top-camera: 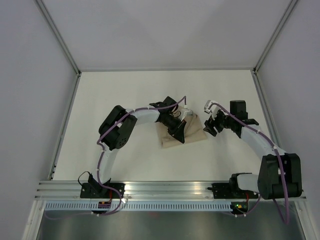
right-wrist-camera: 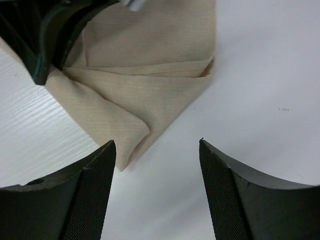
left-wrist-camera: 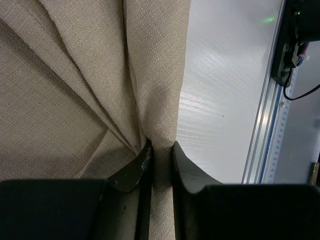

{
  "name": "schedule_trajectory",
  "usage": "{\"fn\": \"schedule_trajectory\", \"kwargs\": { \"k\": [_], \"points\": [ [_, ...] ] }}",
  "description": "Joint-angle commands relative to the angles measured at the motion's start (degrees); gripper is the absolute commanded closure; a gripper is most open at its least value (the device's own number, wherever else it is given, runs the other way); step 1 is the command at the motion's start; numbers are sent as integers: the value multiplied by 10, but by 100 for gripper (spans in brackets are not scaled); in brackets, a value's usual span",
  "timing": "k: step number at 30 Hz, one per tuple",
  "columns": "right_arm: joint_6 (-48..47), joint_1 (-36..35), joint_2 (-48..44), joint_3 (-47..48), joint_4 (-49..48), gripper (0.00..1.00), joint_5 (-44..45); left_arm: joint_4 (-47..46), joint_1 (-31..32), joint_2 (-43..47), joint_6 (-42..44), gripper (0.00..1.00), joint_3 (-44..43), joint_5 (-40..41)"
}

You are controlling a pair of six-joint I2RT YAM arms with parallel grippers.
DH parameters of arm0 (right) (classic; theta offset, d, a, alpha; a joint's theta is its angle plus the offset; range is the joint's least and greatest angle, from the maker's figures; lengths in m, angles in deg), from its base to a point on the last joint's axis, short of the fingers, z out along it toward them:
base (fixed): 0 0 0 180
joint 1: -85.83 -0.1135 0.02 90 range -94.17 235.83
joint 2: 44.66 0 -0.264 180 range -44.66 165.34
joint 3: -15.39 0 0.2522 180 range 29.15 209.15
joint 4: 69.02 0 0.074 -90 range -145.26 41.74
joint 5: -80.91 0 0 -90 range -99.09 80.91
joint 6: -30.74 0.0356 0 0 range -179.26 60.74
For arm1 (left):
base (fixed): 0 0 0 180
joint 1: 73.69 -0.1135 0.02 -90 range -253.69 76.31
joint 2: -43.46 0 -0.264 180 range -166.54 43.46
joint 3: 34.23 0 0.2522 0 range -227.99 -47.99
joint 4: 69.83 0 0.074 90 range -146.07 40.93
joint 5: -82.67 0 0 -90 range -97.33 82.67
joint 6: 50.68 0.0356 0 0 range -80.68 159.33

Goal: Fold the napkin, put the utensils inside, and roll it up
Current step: Roll the napkin at the center of the board.

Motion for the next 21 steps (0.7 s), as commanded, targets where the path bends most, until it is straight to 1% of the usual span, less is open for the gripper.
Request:
{"fn": "schedule_trajectory", "kwargs": {
  "k": [1, 3, 4, 6, 7, 10, 16, 21],
  "points": [
    [-78, -18, -26, -15, 40, 27, -69, 57, -8, -51, -3, 98, 8, 62],
    [-87, -51, -41, -35, 37, 27, -59, 63, -9, -59, -5, 98, 1, 59],
    [-86, -80, -54, -44, 18, 27, -35, 65, -8, -61, -5, 98, -2, 57],
    [-85, -112, -65, -70, -3, 26, -4, 68, -9, -64, -5, 98, -2, 59],
    [-85, -146, -68, -76, -19, 26, 16, 69, -9, -65, -5, 98, -2, 59],
    [-85, -198, -58, -81, -31, 26, 39, 72, -9, -69, -5, 98, -5, 62],
    [-90, -255, -25, -95, -82, 26, 102, 71, -9, -74, -11, 98, -7, 60],
    [-96, -267, 11, -81, -91, 27, 118, 72, -9, -76, -10, 98, -7, 61]
  ]
}}
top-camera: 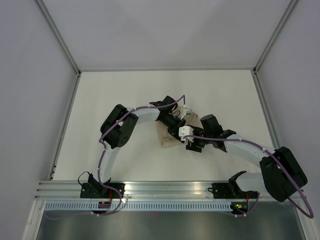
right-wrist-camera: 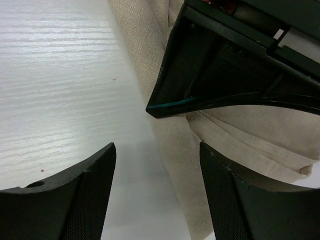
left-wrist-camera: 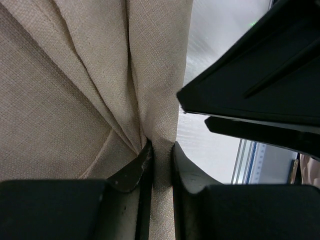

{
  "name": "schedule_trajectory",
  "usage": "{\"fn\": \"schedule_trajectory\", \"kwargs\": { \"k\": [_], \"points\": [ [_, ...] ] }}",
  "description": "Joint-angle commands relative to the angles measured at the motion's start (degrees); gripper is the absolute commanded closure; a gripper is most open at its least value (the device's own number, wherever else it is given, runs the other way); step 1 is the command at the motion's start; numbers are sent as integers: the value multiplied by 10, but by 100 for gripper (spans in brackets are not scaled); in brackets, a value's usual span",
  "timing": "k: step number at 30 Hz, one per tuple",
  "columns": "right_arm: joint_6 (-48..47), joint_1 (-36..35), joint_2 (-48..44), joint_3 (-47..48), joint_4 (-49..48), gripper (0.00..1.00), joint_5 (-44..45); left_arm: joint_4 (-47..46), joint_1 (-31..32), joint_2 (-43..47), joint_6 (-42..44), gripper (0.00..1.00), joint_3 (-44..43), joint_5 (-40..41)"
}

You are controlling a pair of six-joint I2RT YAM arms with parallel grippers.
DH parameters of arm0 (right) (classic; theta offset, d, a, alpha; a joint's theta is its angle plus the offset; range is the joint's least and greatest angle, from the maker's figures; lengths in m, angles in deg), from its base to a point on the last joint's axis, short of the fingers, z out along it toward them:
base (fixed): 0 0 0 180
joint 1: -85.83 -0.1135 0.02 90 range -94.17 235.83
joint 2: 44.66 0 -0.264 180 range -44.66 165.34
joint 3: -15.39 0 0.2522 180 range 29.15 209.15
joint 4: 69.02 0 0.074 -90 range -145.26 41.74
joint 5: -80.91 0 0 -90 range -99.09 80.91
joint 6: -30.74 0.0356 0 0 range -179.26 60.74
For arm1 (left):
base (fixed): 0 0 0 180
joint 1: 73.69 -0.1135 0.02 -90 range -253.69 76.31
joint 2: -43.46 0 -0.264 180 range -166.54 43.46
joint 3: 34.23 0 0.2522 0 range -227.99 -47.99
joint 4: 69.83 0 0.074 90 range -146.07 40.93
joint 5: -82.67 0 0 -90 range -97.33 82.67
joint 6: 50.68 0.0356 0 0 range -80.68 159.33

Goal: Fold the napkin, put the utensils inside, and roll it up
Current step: Roll the napkin at the center of the board.

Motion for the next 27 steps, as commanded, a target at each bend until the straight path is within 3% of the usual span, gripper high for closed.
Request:
{"fn": "schedule_trajectory", "kwargs": {
  "k": [1, 10, 15, 24, 27],
  "points": [
    [-21, -8, 29, 9, -40, 27, 23, 48, 1, -51, 1, 98, 17, 97],
    [-28, -14, 73, 19, -72, 31, 40, 49, 1, -53, 2, 98, 14, 93],
    [-27, -19, 91, 22, -73, 41, 47, 49, 1, -54, 4, 97, 16, 89],
    [-29, -20, 114, 17, -84, 45, 66, 49, 0, -52, 8, 87, 10, 61],
    [-31, -20, 122, 17, -81, 51, 68, 49, -2, -52, 8, 86, 10, 58]
  ]
}}
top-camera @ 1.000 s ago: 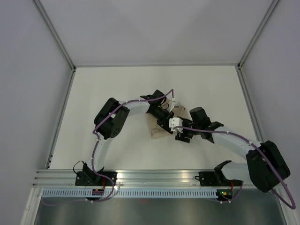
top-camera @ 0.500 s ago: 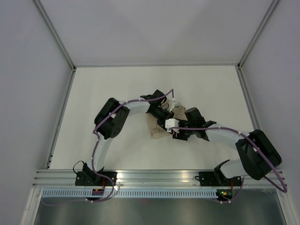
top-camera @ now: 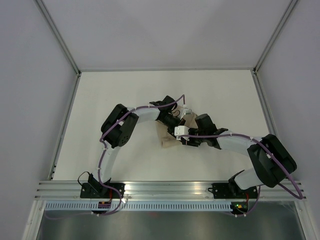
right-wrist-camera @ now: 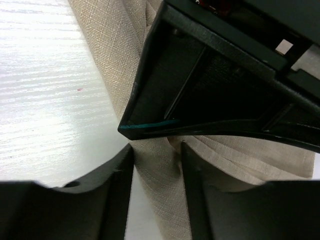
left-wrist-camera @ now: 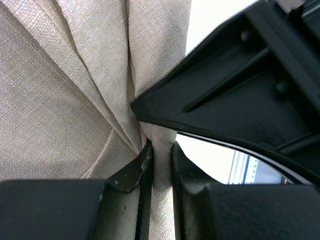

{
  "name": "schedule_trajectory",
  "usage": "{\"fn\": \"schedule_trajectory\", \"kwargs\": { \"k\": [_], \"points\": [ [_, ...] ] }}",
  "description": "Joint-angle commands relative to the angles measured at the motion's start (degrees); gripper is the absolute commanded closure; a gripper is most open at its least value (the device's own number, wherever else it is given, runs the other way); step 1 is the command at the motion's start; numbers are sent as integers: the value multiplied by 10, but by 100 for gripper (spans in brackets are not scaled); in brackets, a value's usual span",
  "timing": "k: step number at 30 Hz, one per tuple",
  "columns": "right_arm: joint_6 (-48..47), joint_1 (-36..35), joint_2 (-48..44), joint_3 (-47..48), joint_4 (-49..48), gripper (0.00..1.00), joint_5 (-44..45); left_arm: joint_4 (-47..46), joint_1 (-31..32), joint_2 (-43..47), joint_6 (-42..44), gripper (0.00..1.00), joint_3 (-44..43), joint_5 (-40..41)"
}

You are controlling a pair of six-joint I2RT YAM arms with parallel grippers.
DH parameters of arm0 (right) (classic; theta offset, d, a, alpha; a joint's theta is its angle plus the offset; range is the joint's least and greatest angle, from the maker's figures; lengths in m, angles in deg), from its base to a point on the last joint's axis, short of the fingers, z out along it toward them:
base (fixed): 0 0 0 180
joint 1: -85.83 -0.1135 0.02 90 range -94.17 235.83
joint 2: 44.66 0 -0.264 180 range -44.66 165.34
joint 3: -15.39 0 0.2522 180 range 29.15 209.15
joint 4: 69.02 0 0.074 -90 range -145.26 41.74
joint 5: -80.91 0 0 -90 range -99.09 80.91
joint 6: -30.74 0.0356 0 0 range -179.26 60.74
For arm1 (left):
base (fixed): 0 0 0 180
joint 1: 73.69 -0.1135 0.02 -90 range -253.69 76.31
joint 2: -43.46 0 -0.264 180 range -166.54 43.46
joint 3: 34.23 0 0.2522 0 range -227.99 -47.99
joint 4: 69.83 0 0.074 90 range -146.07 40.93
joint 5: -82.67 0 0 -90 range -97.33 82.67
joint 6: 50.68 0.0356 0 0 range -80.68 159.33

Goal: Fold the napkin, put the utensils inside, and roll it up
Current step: Roll the napkin at the center of the board.

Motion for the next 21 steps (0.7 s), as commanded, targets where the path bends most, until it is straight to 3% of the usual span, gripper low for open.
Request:
{"fn": "schedule_trajectory", "kwargs": {
  "k": [1, 4, 8, 12, 15, 21],
  "points": [
    [-10, -2, 22, 5, 9, 57, 18, 45, 3, -43, 8, 85, 17, 71],
    [-11, -2, 24, 5, 20, 71, 15, 44, 0, -41, 7, 80, 19, 74],
    [-10, -1, 25, 5, 34, 82, 7, 26, -3, -25, -7, 70, 26, 90],
    [-8, 12, 30, 19, 67, 85, -21, -20, -13, 21, -64, 61, 43, 96],
    [-15, 29, 46, 53, 109, 86, -53, -51, -21, 49, -97, 60, 52, 104],
    [-55, 72, 96, 131, 252, 86, -139, -89, -47, 105, -188, 58, 73, 235]
  ]
}}
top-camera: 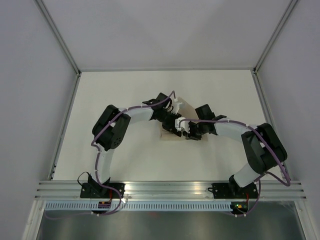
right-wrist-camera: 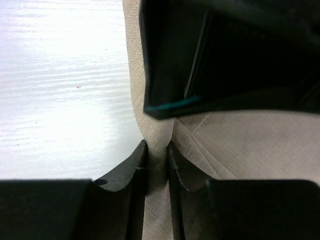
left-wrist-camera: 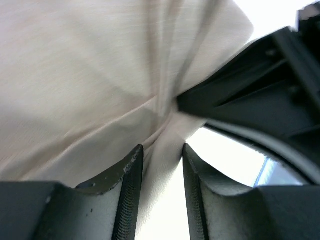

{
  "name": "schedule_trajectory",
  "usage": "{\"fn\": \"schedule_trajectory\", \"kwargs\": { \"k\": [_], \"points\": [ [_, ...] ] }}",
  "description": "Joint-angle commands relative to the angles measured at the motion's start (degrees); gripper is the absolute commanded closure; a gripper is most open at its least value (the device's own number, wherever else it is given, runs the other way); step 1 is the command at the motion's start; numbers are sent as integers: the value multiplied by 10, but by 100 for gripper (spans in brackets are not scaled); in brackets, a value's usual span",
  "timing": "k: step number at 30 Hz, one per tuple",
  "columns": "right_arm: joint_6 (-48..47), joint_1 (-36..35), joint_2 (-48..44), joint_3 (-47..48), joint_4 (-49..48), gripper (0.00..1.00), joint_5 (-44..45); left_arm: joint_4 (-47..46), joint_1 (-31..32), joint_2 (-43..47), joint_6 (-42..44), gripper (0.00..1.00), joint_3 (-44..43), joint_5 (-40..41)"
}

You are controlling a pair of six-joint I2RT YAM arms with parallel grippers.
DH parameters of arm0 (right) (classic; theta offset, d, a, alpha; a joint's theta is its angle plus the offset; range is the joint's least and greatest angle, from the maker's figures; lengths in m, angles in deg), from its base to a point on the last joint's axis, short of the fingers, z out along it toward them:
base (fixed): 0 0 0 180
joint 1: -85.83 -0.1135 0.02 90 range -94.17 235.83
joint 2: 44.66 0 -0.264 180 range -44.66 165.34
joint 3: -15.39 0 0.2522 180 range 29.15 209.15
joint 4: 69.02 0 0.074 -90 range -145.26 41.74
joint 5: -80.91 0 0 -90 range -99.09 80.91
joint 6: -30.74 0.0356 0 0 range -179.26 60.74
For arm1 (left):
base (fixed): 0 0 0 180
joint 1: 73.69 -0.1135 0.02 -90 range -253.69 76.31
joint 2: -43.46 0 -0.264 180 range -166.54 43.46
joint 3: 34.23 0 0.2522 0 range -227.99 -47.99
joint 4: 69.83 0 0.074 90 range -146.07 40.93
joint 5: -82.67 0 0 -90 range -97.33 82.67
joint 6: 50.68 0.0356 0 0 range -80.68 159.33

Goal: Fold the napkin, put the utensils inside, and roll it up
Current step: Roll the napkin at the center of the board.

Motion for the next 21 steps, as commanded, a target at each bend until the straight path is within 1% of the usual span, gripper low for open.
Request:
{"fn": "schedule_trajectory", "kwargs": {
  "k": [1, 3, 4, 6, 7, 9, 10, 11, 12, 13, 14, 15, 16, 17, 19, 20, 21],
  "points": [
    [-45, 35, 36, 55, 144, 86, -66, -23, -31, 66, -87, 57, 26, 182],
    [-62, 52, 64, 79, 198, 86, -84, -35, -40, 90, -115, 56, 40, 227],
    [-71, 58, 73, 100, 212, 86, -100, -47, -42, 103, -123, 55, 54, 264],
    [-89, 74, 101, 120, 258, 86, -113, -64, -51, 142, -141, 54, 73, 292],
    [-104, 78, 119, 140, 291, 86, -128, -84, -54, 173, -145, 53, 95, 322],
    [-120, 92, 140, 177, 327, 87, -143, -111, -56, 206, -150, 51, 138, 354],
    [-131, 96, 152, 191, 348, 87, -154, -147, -55, 224, -149, 51, 156, 368],
    [-149, 100, 177, 205, 388, 87, -160, -168, -56, 262, -144, 51, 174, 375],
    [-161, 106, 191, 235, 410, 87, -166, -188, -55, 281, -143, 50, 217, 383],
    [-170, 109, 218, 251, 432, 87, -176, -247, -55, 300, -143, 50, 242, 395],
    [-188, 114, 232, 266, 472, 87, -180, -274, -53, 341, -143, 50, 268, 405],
    [-196, 115, 246, 296, 492, 88, -183, -309, -51, 359, -143, 50, 320, 422],
    [-200, 118, 271, 309, 521, 88, -190, -362, -42, 380, -139, 50, 346, 434],
    [-213, 122, 284, 323, 537, 88, -192, -393, -34, 408, -120, 50, 390, 442],
    [-221, 126, 317, 357, 561, 89, -195, -430, -8, 429, -83, 49, 420, 491],
    [-223, 128, 326, 366, 579, 89, -201, -470, 31, 435, -30, 49, 432, 512],
    [-226, 130, 334, 382, 587, 89, -202, -486, 51, 439, -3, 48, 451, 533]
  ]
}}
